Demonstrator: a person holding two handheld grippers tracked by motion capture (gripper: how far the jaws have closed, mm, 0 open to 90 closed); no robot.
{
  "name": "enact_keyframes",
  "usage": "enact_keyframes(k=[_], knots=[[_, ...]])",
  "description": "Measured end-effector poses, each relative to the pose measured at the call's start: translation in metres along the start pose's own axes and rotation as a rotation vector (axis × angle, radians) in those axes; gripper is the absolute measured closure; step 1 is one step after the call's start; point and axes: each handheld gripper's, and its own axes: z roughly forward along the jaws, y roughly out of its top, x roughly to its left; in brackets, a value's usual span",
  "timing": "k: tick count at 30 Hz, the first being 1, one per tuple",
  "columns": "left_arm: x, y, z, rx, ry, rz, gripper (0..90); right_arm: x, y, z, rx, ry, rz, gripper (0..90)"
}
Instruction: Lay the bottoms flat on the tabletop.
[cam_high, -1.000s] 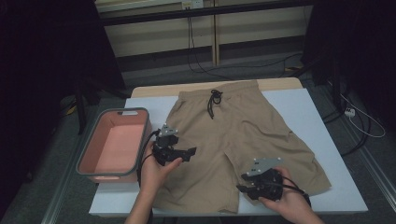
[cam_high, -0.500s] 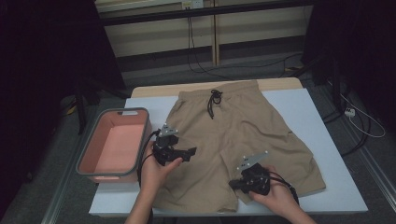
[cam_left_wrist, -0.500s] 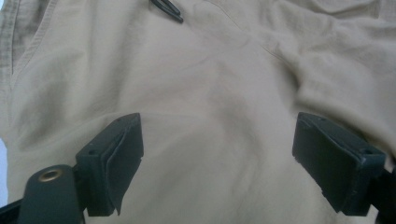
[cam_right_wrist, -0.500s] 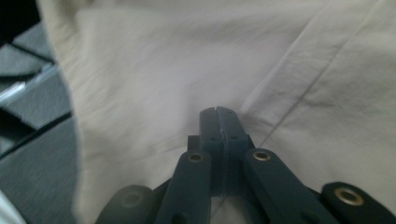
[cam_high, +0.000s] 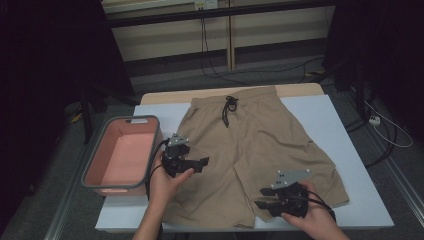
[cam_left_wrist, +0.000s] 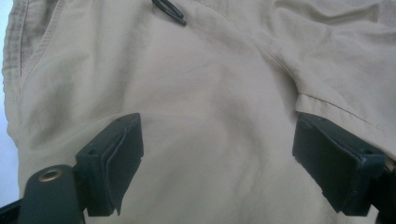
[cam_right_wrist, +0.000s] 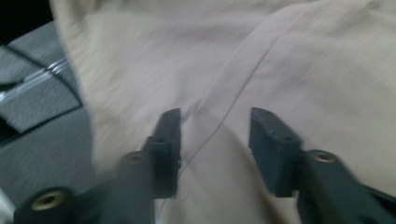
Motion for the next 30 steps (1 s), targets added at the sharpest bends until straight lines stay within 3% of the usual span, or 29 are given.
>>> enact_keyframes(k=[5,11,13,20,25,30], knots=[[0.001,-0.001,0.000,0.002,0.008,-0.004,16.1,0.010,-0.013,0.013,0.090,-0.022,-0.079,53.7],[0.003,-0.002,0.001,0.002,0.012,-0.015,15.5,0.006,-0.011,0.017,0.060,-0.014,-0.028,86.6],[0.003,-0.003,0.001,0.005,0.011,-0.012,15.5,0.007,-0.009,0.016,0.068,-0.012,-0.032,89.3],[0.005,-0.004,0.001,-0.002,0.022,-0.019,15.0,0.013,-0.007,0.003,0.066,0.053,-0.024,90.0],[0.011,-0.007,0.001,0.003,0.032,-0.039,13.4,0.012,-0.009,0.009,0.081,0.075,-0.022,88.3],[0.015,-0.009,0.001,-0.009,0.036,-0.047,10.7,0.010,-0.006,0.006,0.049,0.063,-0.024,68.4]])
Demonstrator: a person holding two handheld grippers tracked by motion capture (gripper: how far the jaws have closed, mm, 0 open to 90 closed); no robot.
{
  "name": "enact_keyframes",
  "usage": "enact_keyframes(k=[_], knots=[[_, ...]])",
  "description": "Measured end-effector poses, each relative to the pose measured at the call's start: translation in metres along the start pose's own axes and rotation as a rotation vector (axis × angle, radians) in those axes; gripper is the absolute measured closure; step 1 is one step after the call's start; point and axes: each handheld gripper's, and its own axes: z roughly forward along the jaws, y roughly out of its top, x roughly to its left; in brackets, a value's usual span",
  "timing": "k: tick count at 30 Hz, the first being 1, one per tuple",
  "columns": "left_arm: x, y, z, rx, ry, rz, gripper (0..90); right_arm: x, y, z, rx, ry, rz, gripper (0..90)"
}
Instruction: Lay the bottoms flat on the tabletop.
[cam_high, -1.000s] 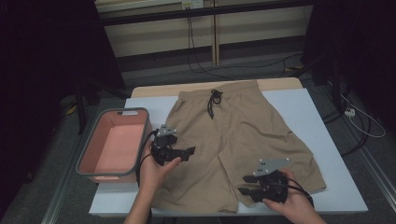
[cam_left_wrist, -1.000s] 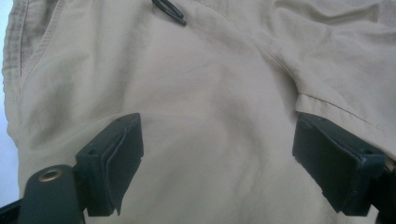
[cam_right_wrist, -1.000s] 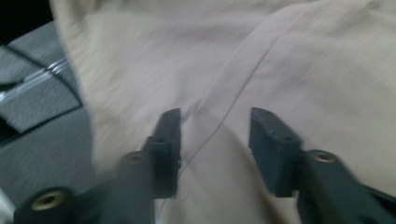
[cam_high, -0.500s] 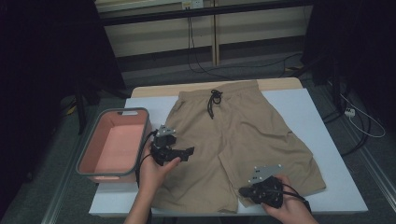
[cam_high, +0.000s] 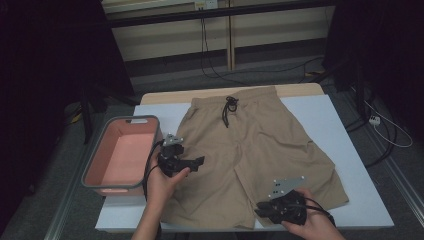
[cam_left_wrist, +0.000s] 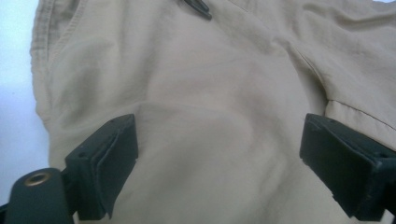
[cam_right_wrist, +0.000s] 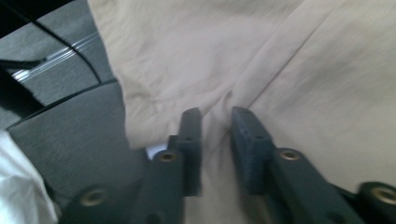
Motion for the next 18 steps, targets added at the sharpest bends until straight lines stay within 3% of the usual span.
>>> enact_keyframes(k=[5,11,18], knots=[[0.001,-0.002,0.001,-0.002,-0.008,0.003,8.5,-0.012,0.008,-0.009,-0.087,-0.042,0.030,44.9],[0.004,-0.004,0.001,-0.001,0.000,0.009,6.4,-0.033,0.010,-0.008,-0.127,-0.147,0.057,24.6],[0.009,-0.012,0.001,0.016,0.042,0.008,6.1,-0.047,0.010,-0.008,-0.140,-0.216,0.076,17.1]])
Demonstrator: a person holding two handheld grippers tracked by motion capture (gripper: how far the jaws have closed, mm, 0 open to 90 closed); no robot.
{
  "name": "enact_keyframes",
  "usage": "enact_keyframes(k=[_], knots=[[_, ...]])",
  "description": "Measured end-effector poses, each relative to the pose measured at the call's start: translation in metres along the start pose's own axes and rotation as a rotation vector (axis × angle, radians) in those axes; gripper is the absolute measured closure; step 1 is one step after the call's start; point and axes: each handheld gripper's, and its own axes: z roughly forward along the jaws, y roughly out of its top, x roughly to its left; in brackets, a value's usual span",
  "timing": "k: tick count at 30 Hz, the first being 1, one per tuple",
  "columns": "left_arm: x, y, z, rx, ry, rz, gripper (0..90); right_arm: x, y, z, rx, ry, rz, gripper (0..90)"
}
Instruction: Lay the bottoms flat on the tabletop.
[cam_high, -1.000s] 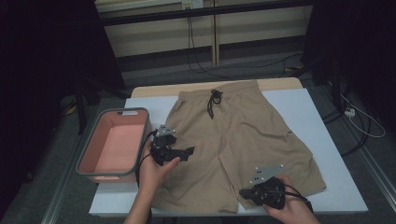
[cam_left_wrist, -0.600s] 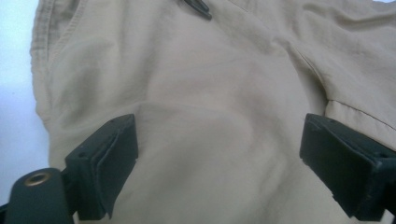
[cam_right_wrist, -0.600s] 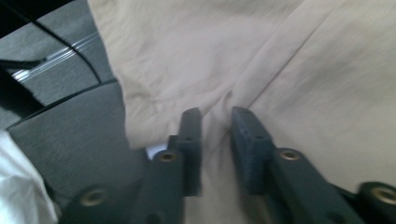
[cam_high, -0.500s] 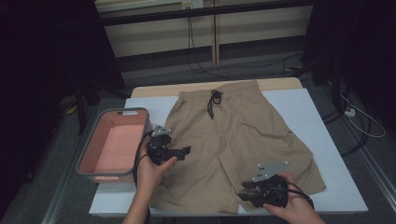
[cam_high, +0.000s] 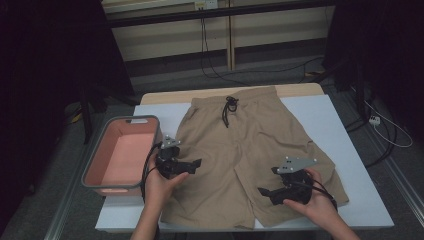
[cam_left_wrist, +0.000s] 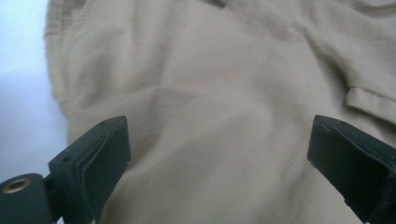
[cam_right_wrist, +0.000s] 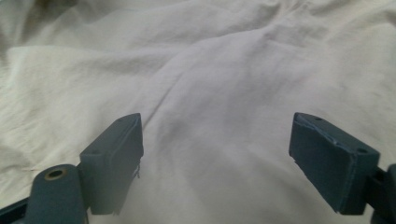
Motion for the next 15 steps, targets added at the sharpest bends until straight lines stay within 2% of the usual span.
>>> enact_keyframes(k=[4,7,10,14,15], knots=[[0.000,-0.003,0.000,-0.006,0.030,0.009,5.7,-0.002,0.001,0.002,-0.003,-0.014,0.000,15.5],[0.001,-0.006,0.003,0.000,0.039,0.018,5.2,-0.002,0.002,0.004,-0.004,-0.013,-0.009,15.2],[0.003,-0.011,0.008,0.020,0.069,0.020,5.2,-0.001,0.003,0.005,-0.004,-0.008,-0.015,15.3],[0.004,-0.012,0.008,0.017,0.089,0.030,5.2,0.001,0.004,0.006,0.000,-0.001,-0.029,15.3],[0.005,-0.012,0.009,0.015,0.095,0.019,5.2,0.001,0.004,0.006,-0.002,0.003,-0.032,15.3]])
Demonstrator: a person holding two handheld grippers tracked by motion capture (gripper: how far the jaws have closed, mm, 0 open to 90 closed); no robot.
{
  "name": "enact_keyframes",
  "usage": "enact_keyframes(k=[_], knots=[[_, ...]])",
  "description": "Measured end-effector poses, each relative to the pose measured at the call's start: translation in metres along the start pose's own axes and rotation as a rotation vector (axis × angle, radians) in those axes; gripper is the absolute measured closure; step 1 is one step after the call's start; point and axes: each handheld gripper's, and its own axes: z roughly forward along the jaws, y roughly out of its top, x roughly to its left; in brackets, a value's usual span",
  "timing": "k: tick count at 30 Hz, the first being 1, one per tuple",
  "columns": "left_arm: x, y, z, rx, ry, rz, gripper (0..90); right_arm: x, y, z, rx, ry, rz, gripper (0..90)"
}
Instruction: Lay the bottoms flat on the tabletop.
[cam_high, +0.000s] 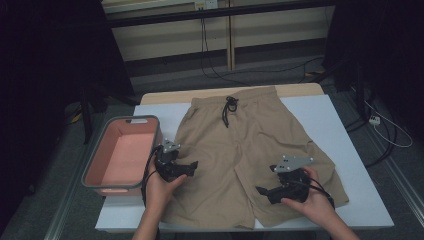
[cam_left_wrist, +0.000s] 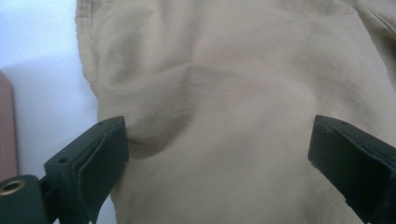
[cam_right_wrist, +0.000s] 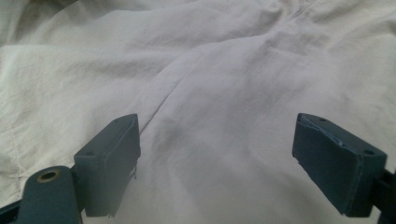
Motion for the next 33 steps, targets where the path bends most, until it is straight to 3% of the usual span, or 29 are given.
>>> enact_keyframes(k=[6,13,27,33], knots=[[0.001,0.000,0.001,0.000,0.006,0.000,4.9,0.001,0.000,0.000,0.003,-0.001,-0.010,15.4],[0.005,0.000,-0.001,-0.028,0.006,-0.033,5.4,0.001,0.000,0.000,0.006,-0.001,-0.015,15.4],[0.011,-0.008,0.009,0.028,-0.001,-0.057,5.7,0.003,0.000,0.000,0.010,0.008,-0.024,15.2],[0.012,-0.012,0.010,0.061,-0.016,-0.068,10.7,0.003,-0.001,-0.001,0.009,0.010,-0.024,15.2]])
